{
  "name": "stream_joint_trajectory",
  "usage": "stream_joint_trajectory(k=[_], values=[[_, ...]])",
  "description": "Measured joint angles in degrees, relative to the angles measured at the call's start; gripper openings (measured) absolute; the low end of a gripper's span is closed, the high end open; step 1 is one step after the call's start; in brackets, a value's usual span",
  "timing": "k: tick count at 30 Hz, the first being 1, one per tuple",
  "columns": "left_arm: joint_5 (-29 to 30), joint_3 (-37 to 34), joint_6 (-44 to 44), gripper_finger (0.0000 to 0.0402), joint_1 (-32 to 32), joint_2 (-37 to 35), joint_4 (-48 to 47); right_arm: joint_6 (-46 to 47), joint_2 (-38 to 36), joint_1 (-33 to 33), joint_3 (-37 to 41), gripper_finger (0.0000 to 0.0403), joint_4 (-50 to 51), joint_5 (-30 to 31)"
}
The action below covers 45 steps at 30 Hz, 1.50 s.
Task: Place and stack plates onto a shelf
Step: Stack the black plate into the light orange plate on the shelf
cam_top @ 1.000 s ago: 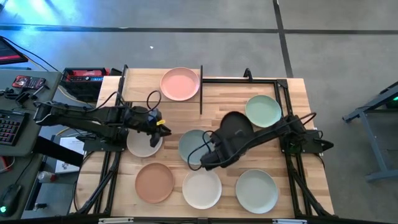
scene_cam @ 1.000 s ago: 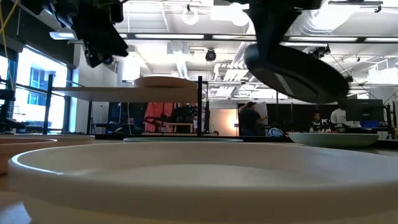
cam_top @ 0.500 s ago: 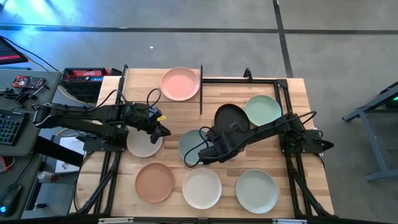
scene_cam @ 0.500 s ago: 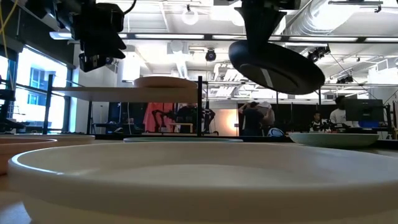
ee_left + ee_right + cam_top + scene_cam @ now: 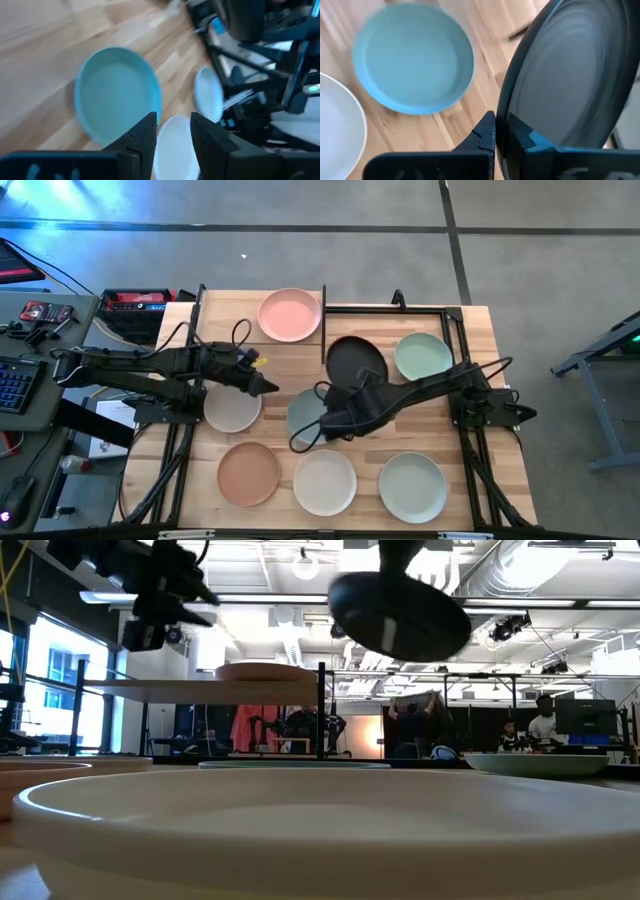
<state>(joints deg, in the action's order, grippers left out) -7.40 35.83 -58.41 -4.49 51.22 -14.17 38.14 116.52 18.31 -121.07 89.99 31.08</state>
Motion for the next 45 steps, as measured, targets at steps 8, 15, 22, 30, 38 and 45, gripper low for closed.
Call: stream_joint_trajectory(k=[8, 15, 22, 30, 38, 45], values=[[0.0, 1.2, -1.3, 0.0088, 0.0, 0.0, 6.0, -11.8, 0.0, 0.0, -9.1, 0.0000, 0.0, 0.5], [0.2, 8.5, 2.4, 0.0081, -0.7, 0.0, 2.8, -23.2, 0.0, 0.0, -13.4, 0.0000, 0.0, 0.2], [2.5, 17.2, 3.5, 0.0081, -3.0, 0.0, -10.3, -34.8, 0.0, 0.0, -14.0, 0.0000, 0.0, -1.4], [3.7, 22.6, 0.7, 0.0080, -4.8, 0.4, -18.7, -48.1, 0.0, 0.0, -14.0, 0.0000, 0.0, -5.6], [1.2, 22.8, -1.6, 0.0080, -4.9, 5.4, -20.1, -55.0, 0.0, 0.0, -14.0, 0.0000, 0.0, -9.6], [0.5, 22.8, -1.5, 0.0080, -4.9, 9.5, -20.1, -55.1, 0.0, 0.0, -14.0, 0.0000, 0.0, -12.1]])
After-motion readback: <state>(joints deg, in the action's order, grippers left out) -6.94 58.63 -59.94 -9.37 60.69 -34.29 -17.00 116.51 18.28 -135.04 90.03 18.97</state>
